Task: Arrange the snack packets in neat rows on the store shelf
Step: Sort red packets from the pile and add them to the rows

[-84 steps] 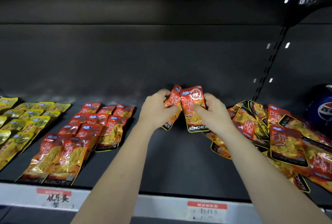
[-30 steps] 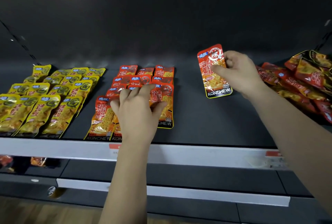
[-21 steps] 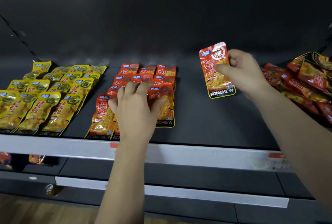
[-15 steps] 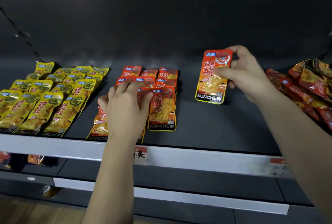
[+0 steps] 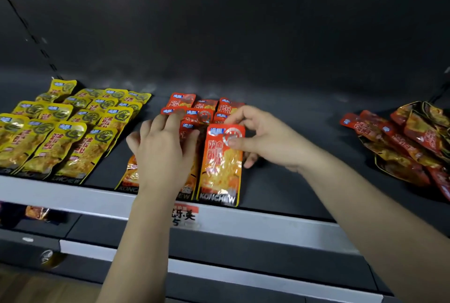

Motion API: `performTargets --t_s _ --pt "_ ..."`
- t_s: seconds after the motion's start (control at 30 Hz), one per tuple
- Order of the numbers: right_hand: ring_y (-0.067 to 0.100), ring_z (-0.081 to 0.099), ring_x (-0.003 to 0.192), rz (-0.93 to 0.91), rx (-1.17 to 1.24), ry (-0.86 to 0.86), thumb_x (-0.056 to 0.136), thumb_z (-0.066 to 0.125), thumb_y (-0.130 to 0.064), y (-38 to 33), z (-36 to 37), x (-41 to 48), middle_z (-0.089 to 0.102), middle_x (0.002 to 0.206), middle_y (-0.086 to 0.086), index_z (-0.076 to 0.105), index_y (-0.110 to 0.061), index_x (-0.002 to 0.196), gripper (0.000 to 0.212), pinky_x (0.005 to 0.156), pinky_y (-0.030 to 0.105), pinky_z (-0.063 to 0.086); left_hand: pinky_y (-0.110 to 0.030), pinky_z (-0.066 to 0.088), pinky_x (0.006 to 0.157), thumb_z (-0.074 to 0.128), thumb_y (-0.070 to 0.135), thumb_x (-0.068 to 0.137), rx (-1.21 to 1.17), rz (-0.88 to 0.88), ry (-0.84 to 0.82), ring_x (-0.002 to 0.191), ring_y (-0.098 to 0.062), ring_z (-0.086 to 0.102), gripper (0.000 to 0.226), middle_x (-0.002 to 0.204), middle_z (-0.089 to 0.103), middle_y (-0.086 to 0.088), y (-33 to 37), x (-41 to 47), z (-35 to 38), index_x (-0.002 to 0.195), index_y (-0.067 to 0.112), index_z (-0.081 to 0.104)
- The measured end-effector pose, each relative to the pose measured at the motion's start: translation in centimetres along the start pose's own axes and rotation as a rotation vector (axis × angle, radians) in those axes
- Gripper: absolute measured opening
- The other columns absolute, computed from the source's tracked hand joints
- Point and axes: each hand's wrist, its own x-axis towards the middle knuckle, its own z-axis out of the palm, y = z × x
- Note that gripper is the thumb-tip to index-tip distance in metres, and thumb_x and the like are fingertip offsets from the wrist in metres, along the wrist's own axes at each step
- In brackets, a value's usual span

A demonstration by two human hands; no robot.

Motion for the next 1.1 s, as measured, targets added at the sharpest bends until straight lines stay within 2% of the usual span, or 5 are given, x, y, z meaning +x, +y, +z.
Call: performTargets --t_s 0.07,0.3,0.4,0.7,1.1 --pt "0.015 0.069 0.077 0.009 0.044 0.024 0.089 0.066 -0.003 0.4 0.1 0.0 0.066 0.103 0.009 0.057 -0.015 0.106 0.023 0.05 0.022 0.052 -0.042 0.027 0.086 0.058 0.038 0.091 0.006 0.008 -0.007 0.106 -0.033 0.052 0.039 0.11 0.063 -0.007 0.1 0.0 0.1 0.126 0.02 0.059" --pt "0.016 0.063 0.07 -0.09 -0.036 0.127 0.08 0.076 -0.004 1.5 0.7 0.1 0.072 0.088 0.006 0.066 -0.016 0.1 0.025 0.052 0.022 0.05 -0.044 0.028 0.089 0.058 0.038 0.092 -0.005 0.023 -0.032 0.107 -0.03 0.053 0.039 0.114 0.063 -0.006 0.2 -0.1 0.0 0.126 0.021 0.058" --pt "0.012 0.061 0.069 -0.115 -0.146 0.185 0.076 0.081 -0.013 1.9 0.9 0.2 0.07 0.084 -0.004 0.068 -0.025 0.098 0.027 0.065 0.03 0.053 -0.044 0.029 0.09 0.06 0.036 0.091 -0.017 0.031 -0.029 0.107 -0.031 0.054 0.038 0.114 0.064 -0.007 0.3 -0.1 0.0 0.125 0.02 0.059" --pt "-0.007 0.054 0.088 -0.135 -0.406 0.211 0.077 0.08 -0.021 1.6 1.3 -0.1 0.06 0.099 -0.022 0.067 -0.027 0.105 0.031 0.076 0.011 0.041 -0.046 0.028 0.093 0.059 0.037 0.09 -0.003 0.028 -0.051 0.11 -0.03 0.052 0.039 0.117 0.062 -0.006 0.4 -0.2 0.1 0.126 0.021 0.058" --pt "0.008 0.049 0.099 -0.194 -0.578 0.26 0.074 0.082 -0.031 1.9 1.4 0.1 0.045 0.093 -0.024 0.045 -0.031 0.075 0.037 0.085 0.027 0.044 -0.046 0.028 0.092 0.062 0.035 0.089 -0.018 0.064 -0.072 0.108 -0.031 0.054 0.034 0.115 0.064 -0.005 0.3 -0.2 0.2 0.119 0.02 0.062"
